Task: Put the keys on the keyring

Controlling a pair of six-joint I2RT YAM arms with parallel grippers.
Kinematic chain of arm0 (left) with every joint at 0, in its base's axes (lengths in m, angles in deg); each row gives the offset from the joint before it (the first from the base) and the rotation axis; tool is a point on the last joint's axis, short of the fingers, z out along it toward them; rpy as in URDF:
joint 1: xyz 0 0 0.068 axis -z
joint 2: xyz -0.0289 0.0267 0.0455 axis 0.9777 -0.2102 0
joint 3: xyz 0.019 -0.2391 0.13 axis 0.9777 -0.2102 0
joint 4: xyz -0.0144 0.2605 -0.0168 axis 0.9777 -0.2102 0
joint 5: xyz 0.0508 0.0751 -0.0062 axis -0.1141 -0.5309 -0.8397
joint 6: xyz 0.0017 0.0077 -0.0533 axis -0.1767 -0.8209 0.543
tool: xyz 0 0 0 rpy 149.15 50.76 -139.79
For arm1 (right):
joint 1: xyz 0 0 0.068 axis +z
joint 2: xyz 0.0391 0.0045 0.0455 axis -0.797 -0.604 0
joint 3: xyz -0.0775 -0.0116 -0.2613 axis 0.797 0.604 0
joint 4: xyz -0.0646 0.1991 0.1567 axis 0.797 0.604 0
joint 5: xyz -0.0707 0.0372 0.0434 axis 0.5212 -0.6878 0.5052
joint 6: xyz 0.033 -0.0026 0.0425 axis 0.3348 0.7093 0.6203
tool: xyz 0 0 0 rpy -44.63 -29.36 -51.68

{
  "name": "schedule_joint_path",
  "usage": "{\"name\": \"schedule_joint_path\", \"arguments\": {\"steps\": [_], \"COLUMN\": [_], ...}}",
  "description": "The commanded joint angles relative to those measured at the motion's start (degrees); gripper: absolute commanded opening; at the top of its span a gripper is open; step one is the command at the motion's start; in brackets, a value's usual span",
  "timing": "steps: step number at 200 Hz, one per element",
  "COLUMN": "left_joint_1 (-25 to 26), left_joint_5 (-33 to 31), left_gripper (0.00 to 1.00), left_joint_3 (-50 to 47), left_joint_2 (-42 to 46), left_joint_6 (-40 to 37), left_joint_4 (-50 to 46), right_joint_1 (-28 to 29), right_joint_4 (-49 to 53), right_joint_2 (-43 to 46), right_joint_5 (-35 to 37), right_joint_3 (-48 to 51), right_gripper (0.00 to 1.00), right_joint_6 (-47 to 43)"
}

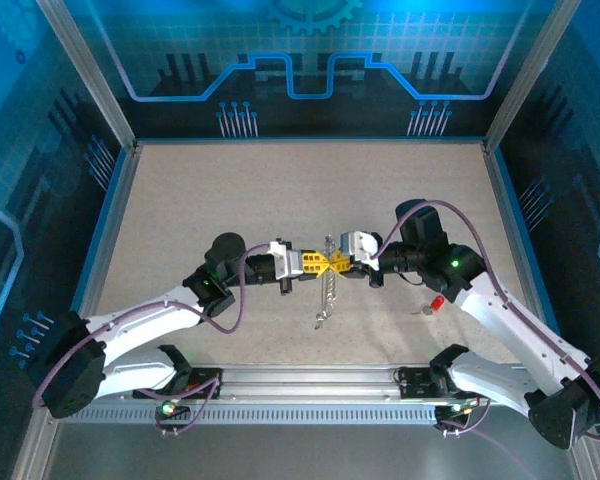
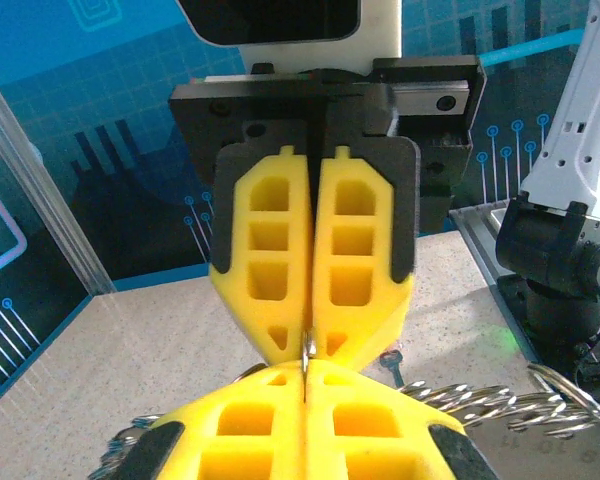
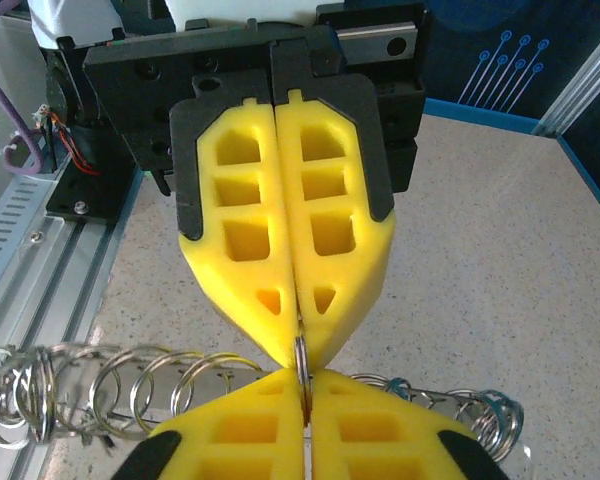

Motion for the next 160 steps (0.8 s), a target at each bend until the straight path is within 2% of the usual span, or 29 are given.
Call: {"name": "schedule_joint_path", "arguments": {"steps": [1, 14, 25, 41, 92, 160], "left_joint_1": [0.52, 0.47, 0.51, 0.45, 0.44, 0.51], "left_joint_5": [2.67, 1.69, 0.23, -1.2, 0.39, 1.33], "left_gripper": [0.0, 0.0, 0.21, 0.3, 0.28, 0.29], "left_joint_3": [-0.08, -0.25, -0.54, -0.77, -0.1, 1.57], "left_joint_2": [-0.34, -0.19, 0.24, 1.58, 4.33, 3.73], "left_joint_6": [0.99, 1.41, 1.53, 0.63, -2.54, -2.79], "left_joint_4": [3.81, 3.72, 3.32, 0.88, -7.61, -8.05], "right_joint_1": [-0.35, -0.35, -0.35, -0.48, -1.56, -1.5], "right_joint_4": [-4.04, -4.86, -6.2, -9.02, -16.92, -17.46], "right_joint_2": [1.04, 1.6, 2.61, 4.67, 8.87, 8.44], "right_joint_5": [-3.32, -3.32, -3.11, -3.08, -3.56, -4.26], "right_joint_3": [0.94, 1.47, 2.38, 4.68, 9.26, 9.46], "right_gripper": [0.0, 0.0, 0.0, 0.0, 0.0, 0.0], "right_joint_6": [1.45, 1.51, 1.66, 2.3, 6.63, 7.25]}}
